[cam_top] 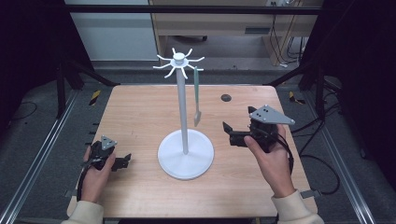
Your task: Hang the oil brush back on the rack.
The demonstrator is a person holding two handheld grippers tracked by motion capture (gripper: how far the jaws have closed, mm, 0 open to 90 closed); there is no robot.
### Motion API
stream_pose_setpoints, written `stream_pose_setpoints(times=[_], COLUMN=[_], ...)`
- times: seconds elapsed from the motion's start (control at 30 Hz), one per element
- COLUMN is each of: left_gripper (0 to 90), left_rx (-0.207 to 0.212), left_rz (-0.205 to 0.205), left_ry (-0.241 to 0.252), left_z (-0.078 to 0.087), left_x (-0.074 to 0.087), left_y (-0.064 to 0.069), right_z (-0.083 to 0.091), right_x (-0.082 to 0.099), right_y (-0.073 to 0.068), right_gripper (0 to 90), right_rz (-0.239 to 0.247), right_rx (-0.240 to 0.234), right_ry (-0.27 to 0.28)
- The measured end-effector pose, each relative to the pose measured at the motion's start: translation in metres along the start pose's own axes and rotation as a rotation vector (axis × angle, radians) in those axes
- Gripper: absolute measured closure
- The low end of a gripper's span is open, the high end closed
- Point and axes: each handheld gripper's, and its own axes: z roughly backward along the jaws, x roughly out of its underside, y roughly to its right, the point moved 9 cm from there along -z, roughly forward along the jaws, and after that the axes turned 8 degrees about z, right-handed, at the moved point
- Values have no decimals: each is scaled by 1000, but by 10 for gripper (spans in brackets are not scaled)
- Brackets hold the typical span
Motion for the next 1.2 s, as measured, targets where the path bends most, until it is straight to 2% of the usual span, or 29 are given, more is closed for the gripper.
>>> stream_pose_setpoints(times=[0.23, 0.5, 0.83, 1.07, 1.2], left_gripper=[30, 30, 30, 30, 30], left_rx=[-2, -1, -1, -2, -2], left_rz=[2, -2, -3, -1, -2], left_ry=[3, 0, 0, 2, 2], left_z=[0, 0, 0, -1, -1], left_x=[0, 0, 0, 0, 0], left_y=[0, 0, 0, 0, 1], right_z=[-3, -9, -25, -36, -42], right_x=[41, 78, 114, 136, 143], right_y=[4, 10, 14, 12, 13], right_gripper=[64, 75, 76, 76, 79], right_rz=[-12, -62, -130, -132, -140], right_rx=[31, 52, 44, 47, 49], right_ry=[-55, -95, -165, -235, -246])
